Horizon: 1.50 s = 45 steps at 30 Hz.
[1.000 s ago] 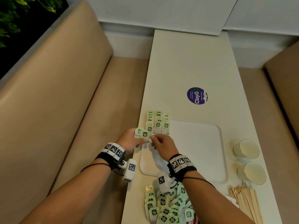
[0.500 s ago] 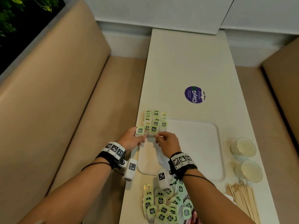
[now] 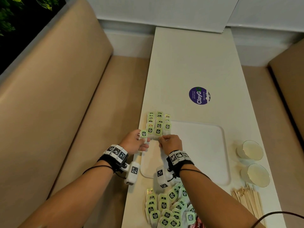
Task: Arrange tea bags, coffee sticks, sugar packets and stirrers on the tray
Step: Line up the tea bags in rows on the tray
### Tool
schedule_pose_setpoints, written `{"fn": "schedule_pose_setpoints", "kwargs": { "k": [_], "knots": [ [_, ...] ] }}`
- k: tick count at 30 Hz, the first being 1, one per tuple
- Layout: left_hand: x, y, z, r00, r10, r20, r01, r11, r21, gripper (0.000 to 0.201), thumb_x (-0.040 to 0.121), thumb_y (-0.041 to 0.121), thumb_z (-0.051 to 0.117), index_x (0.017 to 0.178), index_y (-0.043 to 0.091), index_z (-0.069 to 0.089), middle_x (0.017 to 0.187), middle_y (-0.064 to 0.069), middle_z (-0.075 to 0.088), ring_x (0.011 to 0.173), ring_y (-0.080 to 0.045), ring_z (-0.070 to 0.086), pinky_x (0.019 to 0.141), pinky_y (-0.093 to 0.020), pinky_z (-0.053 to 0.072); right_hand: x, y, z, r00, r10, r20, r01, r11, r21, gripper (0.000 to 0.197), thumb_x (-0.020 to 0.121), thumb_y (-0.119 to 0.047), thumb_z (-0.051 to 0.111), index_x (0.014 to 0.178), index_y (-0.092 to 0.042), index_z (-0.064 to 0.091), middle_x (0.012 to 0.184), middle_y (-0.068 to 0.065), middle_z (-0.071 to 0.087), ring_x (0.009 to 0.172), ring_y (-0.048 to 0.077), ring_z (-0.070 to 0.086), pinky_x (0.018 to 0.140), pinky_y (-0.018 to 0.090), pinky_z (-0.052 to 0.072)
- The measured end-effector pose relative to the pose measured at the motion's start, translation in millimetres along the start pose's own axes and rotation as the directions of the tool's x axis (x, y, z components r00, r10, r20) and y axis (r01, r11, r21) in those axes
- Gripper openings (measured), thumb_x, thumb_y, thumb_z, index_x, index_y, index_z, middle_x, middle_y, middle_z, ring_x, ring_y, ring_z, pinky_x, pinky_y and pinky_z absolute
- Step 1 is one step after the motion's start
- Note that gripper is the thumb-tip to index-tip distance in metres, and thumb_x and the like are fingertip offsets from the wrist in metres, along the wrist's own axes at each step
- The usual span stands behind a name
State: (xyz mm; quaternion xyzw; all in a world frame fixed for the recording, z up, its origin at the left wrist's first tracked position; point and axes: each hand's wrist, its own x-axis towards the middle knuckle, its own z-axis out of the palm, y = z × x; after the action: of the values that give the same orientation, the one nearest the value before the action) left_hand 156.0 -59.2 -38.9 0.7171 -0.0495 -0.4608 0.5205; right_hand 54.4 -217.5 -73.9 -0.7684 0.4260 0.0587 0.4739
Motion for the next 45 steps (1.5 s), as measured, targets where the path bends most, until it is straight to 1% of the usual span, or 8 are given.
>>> {"fn": "schedule_pose_setpoints", "kwargs": {
  "k": [10,14,18,25,28,32,36,45],
  "knots": [
    [-4,4,6,0.998,0.039,0.054,-0.035,0.997,-0.068,0.031,0.1,-0.006,0.051,0.13,0.001,0.051,0.113,-0.024,0.07,0.075,-0.02,0.072,0.058,-0.024,0.058,-8,-5,-1,0.996,-0.088,-0.006,0.088,0.994,0.063,0.025,0.095,-0.039,0.06,0.083,-0.021,0.071,0.08,-0.003,0.073,0.08,0.02,0.067,0.074,0.031,0.053],
    [-4,5,10,0.992,0.036,0.119,-0.024,0.995,-0.097,0.044,0.099,-0.007,0.052,0.139,0.007,0.043,0.11,-0.023,0.071,0.081,-0.028,0.073,0.062,-0.03,0.061,-17,-10,-2,0.976,-0.195,0.095,0.184,0.976,0.113,0.044,0.104,-0.046,0.046,0.086,-0.016,0.072,0.082,0.002,0.073,0.076,0.026,0.068,0.076,0.038,0.054],
    [-3,6,13,0.989,0.03,0.143,-0.023,0.998,-0.054,0.054,0.098,-0.005,0.055,0.142,0.019,0.035,0.1,-0.02,0.071,0.086,-0.03,0.075,0.066,-0.033,0.063,-20,-7,-4,0.963,-0.234,0.131,0.22,0.969,0.117,0.027,0.102,-0.037,0.054,0.1,-0.018,0.073,0.095,-0.002,0.074,0.081,0.019,0.067,0.085,0.039,0.055],
    [-5,6,18,0.98,0.058,0.188,-0.058,0.998,-0.005,0.059,0.097,-0.006,0.057,0.15,0.005,0.033,0.093,-0.018,0.071,0.088,-0.026,0.074,0.067,-0.025,0.06,-23,-8,-8,0.956,-0.274,0.107,0.257,0.955,0.15,0.019,0.099,-0.03,0.06,0.097,-0.018,0.073,0.089,-0.002,0.073,0.076,0.015,0.065,0.079,0.037,0.055],
    [-5,8,19,0.978,0.067,0.197,-0.07,0.998,0.009,0.051,0.096,-0.002,0.061,0.142,0.006,0.042,0.088,-0.013,0.074,0.087,-0.023,0.074,0.068,-0.025,0.059,-23,-7,-9,0.956,-0.276,0.102,0.262,0.955,0.138,0.02,0.101,-0.029,0.058,0.097,-0.015,0.071,0.089,0.0,0.072,0.075,0.016,0.066,0.072,0.031,0.053],
    [-2,6,18,0.988,0.059,0.141,-0.071,0.994,0.081,0.012,0.098,0.012,0.062,0.105,0.002,0.06,0.096,-0.019,0.074,0.086,-0.021,0.073,0.072,-0.03,0.059,-24,-8,-12,0.961,-0.263,0.082,0.248,0.957,0.153,0.02,0.105,-0.026,0.052,0.095,-0.013,0.064,0.077,-0.001,0.065,0.06,0.009,0.061,0.06,0.019,0.046],
    [6,3,18,0.994,0.109,0.025,-0.112,0.981,0.16,0.014,0.1,0.014,0.061,0.087,0.012,0.064,0.088,-0.014,0.069,0.081,-0.021,0.067,0.074,-0.031,0.059,-23,-3,-10,0.964,-0.257,0.066,0.241,0.952,0.19,0.02,0.104,-0.027,0.053,0.093,-0.015,0.063,0.078,0.0,0.064,0.063,0.014,0.061,0.063,0.025,0.049],
    [17,1,23,0.982,0.189,-0.01,-0.178,0.941,0.289,0.015,0.097,0.015,0.065,0.083,0.013,0.068,0.078,-0.006,0.069,0.07,-0.013,0.065,0.067,-0.027,0.056,-18,17,-10,0.974,-0.204,0.103,0.189,0.973,0.133,0.019,0.1,-0.032,0.061,0.099,-0.015,0.067,0.088,-0.001,0.068,0.077,0.018,0.062,0.083,0.046,0.057]
  ]
}}
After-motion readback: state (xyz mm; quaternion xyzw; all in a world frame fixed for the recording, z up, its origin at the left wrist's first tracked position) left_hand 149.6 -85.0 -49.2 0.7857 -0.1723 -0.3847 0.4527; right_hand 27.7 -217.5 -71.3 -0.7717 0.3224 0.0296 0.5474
